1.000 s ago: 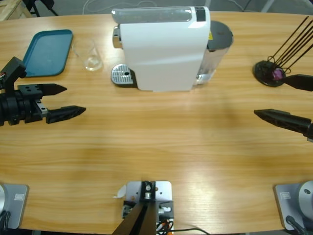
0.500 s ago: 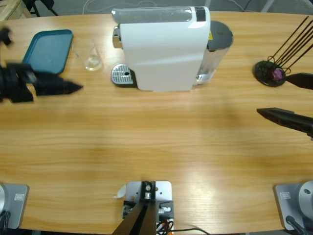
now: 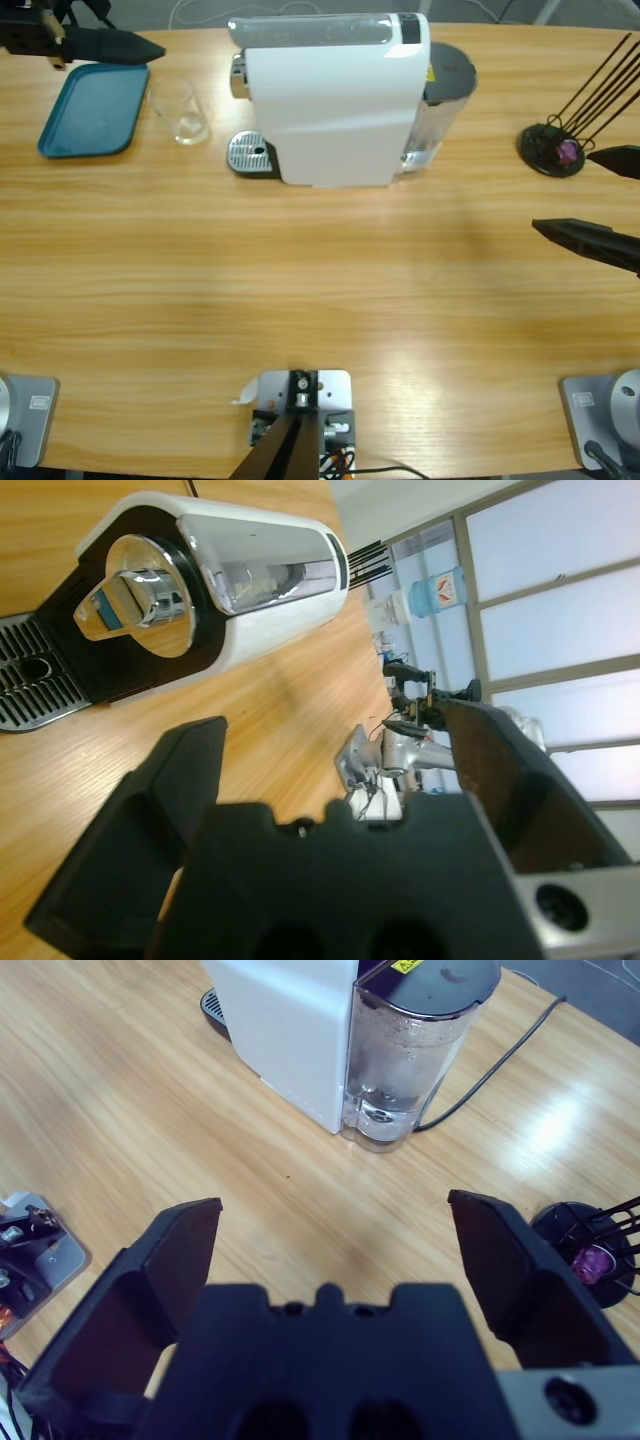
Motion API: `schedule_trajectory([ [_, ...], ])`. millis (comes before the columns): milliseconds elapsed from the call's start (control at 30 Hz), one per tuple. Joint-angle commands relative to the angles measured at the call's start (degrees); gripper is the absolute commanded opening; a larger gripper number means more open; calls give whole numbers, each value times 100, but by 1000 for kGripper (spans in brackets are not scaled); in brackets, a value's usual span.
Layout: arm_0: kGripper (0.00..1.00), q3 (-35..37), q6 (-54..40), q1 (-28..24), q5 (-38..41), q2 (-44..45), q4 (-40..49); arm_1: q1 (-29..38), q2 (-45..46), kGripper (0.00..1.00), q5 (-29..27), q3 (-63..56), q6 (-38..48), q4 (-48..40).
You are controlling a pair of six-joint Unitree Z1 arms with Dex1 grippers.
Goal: Pour coffee
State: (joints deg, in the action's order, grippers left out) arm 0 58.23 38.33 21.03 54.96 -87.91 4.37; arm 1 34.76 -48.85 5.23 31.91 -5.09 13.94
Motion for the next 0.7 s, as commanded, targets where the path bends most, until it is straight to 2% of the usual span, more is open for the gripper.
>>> schedule_trajectory([
  [33, 927, 585, 532, -87, 287, -930, -209, 49, -16, 895, -66, -68, 61, 39],
  [233, 927, 766, 604, -168, 384, -1362, -270, 49, -63, 889, -61, -71, 59, 39],
  [400, 927, 818, 676, -170, 1074, -1798, -720, 49, -128, 885, -58, -71, 61, 32],
  [700, 918, 889, 738, -161, 1155, -1995, -861, 49, -151, 885, -51, -71, 61, 30],
])
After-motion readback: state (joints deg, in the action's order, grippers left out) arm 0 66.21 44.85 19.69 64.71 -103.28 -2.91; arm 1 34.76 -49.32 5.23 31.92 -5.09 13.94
